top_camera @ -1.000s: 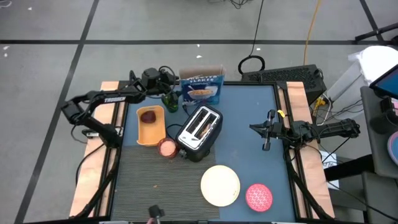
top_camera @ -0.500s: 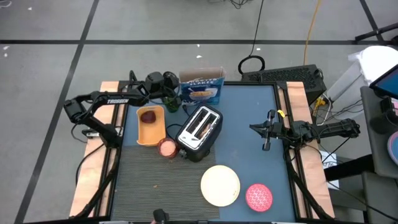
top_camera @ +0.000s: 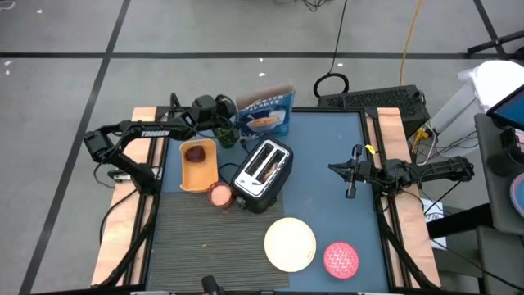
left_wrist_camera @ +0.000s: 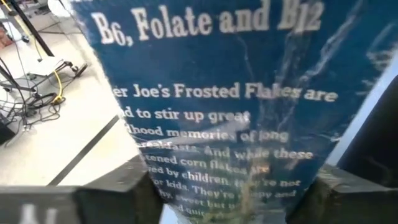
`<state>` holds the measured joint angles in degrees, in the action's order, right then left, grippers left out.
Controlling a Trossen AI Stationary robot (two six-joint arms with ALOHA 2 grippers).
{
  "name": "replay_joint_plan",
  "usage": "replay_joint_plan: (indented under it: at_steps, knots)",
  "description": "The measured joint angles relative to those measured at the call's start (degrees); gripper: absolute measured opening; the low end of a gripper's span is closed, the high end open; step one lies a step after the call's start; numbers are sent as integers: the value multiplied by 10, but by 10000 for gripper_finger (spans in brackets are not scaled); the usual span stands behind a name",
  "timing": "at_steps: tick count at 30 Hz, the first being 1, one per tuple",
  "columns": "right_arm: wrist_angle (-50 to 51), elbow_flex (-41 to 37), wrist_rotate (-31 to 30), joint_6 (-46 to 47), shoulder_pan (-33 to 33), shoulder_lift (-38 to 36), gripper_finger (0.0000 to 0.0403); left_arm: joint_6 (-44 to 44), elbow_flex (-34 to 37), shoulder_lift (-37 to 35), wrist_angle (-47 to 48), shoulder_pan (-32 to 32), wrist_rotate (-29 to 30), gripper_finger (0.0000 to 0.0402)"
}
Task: Arrange a breakfast setting
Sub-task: Put the cereal from the blue cereal box into the red bowl
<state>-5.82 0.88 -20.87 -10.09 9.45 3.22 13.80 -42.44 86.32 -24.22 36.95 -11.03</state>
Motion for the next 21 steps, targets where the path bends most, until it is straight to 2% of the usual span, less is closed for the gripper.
replay_joint_plan:
  at_steps: [7,21]
  knots:
    - [0,0,0,0,0,0,9,7,1,0,-3,0,-1,163]
    - [0,0,0,0,0,0,9,-25,1,0,-50,0,2,120]
